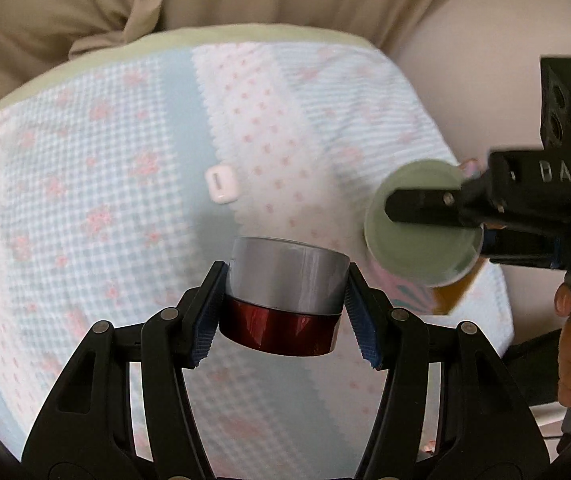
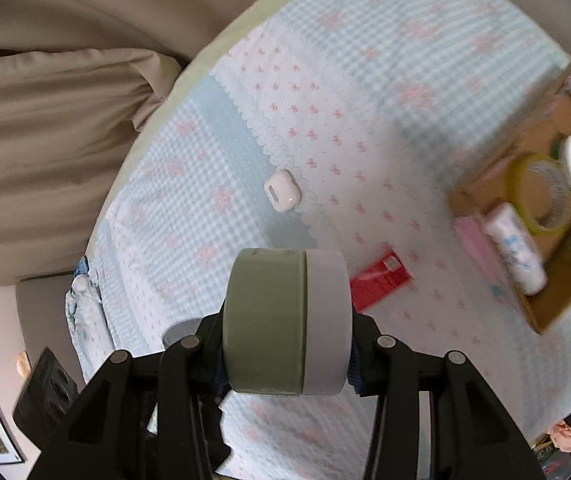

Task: Organize rigid objects
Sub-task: 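Carry the red-lidded jar and pale green jar over the cardboard box with both tools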

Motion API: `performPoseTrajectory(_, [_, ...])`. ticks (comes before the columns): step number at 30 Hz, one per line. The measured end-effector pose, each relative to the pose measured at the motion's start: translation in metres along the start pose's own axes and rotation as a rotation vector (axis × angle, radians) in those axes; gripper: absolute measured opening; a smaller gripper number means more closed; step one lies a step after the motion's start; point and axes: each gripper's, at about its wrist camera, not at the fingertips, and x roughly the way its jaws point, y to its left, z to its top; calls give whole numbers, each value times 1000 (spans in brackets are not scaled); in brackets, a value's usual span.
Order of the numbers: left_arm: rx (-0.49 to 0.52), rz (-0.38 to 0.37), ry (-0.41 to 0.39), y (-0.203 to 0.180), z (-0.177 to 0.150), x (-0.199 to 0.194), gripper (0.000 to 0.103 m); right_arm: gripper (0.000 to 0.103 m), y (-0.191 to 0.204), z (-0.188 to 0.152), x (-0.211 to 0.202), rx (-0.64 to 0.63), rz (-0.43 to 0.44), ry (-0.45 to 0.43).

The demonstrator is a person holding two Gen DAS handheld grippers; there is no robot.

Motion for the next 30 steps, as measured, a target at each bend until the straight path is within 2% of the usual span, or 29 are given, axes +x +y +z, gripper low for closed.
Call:
performPoseTrajectory(5, [18,-21,-33,-50,3,-25,54,41,-28,-9,-49,-10,15,-26])
performPoseTrajectory(12, [28,-8,-64,-125,5,-28,54,41,-85,-3,-110,-112,-58,-54])
performPoseTrajectory(21, [-36,12,-32,-224,-5,17,54,41,-172,41,-156,-217,-107,-7])
performPoseTrajectory(30, [-93,29,48,-284,-3,89,51,41,-251,103,-155,-200,-101,43])
